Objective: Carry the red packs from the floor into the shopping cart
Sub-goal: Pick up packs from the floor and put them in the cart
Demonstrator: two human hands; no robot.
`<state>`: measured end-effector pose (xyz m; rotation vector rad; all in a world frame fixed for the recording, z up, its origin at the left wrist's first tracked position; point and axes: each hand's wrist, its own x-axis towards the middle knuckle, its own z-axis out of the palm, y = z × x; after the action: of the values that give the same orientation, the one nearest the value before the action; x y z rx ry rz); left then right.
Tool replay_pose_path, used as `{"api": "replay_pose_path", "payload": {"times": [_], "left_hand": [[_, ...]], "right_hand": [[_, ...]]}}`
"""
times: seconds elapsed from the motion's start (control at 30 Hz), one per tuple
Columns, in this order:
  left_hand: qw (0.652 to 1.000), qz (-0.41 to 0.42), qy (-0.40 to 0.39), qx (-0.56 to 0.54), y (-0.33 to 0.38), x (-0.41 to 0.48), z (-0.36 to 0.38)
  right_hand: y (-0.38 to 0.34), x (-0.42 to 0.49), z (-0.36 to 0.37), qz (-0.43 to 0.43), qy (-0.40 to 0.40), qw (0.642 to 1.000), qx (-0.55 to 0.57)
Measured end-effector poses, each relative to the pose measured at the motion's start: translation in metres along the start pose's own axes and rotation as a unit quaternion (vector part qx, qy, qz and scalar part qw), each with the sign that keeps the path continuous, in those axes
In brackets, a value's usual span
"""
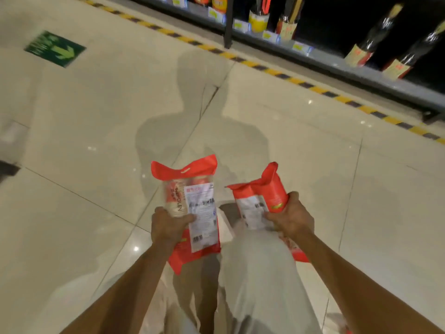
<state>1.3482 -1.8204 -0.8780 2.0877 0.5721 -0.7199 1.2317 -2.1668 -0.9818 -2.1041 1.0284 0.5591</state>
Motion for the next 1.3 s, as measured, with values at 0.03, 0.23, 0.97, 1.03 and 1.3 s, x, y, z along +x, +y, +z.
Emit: {"api": "replay_pose_path", "payload": {"times": [0.03,0.23,0.97,1.03,1.3], "left_hand": [[1.0,0.017,0.013,-0.01,0.006,-0.005,-0.002],[0.989,0.11,0.047,-0.086,0.166,-0.156,-0.175],[0.86,0.306,0.292,-0.286,0.346,-0.583,-0.549],[0.861,0.295,0.305,-0.28,0.341,-0.593,-0.552],[0.807,0.198,0.451,-0.326,0.273,-0.664,-0.581]], "right_hand": [[-0.075,-0.093,-0.048,0.005,0.015,0.999,0.041],[-0.275,-0.265,-0.206,-0.07,0.09,0.989,0.092],[-0.608,-0.664,-0.439,-0.439,0.085,0.88,0.162],[-0.611,-0.667,-0.435,-0.451,0.071,0.873,0.168],[-0.649,-0.72,-0.374,-0.541,-0.075,0.825,0.143]]}}
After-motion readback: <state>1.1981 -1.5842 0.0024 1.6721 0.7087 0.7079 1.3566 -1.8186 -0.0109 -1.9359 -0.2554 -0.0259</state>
